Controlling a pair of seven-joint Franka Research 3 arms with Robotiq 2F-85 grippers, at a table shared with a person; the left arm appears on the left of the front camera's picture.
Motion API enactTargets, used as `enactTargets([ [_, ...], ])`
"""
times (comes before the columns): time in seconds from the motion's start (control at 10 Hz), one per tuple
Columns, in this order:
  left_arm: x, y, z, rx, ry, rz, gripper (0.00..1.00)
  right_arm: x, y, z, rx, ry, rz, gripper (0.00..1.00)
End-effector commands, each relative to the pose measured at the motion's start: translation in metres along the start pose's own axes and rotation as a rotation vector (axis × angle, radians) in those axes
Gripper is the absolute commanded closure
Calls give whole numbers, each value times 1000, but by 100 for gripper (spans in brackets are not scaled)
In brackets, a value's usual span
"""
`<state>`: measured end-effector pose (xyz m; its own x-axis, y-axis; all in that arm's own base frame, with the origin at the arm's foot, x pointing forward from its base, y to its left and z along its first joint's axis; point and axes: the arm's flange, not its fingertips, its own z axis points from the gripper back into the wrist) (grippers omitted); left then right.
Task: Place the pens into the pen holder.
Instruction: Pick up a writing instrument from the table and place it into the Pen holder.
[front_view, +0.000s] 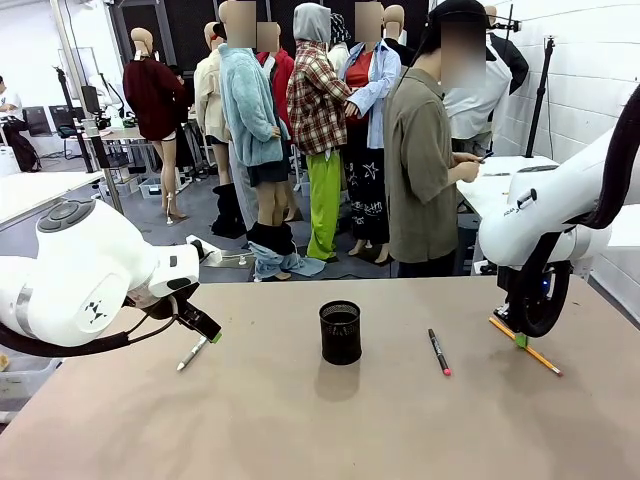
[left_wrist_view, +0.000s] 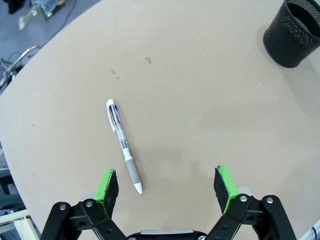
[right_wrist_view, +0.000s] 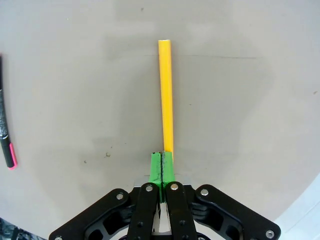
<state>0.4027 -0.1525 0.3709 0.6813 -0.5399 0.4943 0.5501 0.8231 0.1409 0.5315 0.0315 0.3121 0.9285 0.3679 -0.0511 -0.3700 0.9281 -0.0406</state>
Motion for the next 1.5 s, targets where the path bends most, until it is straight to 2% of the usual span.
enactTargets([
  [0.0, 0, 2, 0, 0, -1, 4, 0, -8, 8, 15, 11, -19, 80, 100],
  [0.2, 0, 2, 0, 0, -1, 4, 0, -20, 16, 33, -33, -47, 101, 100],
  [0.3, 0, 2, 0, 0, -1, 4, 0, -19, 16, 34, -84, -37, 51, 100],
  [0.5, 0, 2, 0, 0, -1, 4, 0, -18, 10, 33, -96, -34, 15, 100],
  [0.9, 0, 2, 0, 0, -1, 4, 0, -2, 3, 14, -78, -37, 18, 21],
  [1.0, 0, 2, 0, 0, -1, 4, 0, 0, 4, 9, -63, -36, 33, 11],
  [1.4, 0, 2, 0, 0, -1, 4, 0, 5, 6, -5, -5, -34, 20, 11],
])
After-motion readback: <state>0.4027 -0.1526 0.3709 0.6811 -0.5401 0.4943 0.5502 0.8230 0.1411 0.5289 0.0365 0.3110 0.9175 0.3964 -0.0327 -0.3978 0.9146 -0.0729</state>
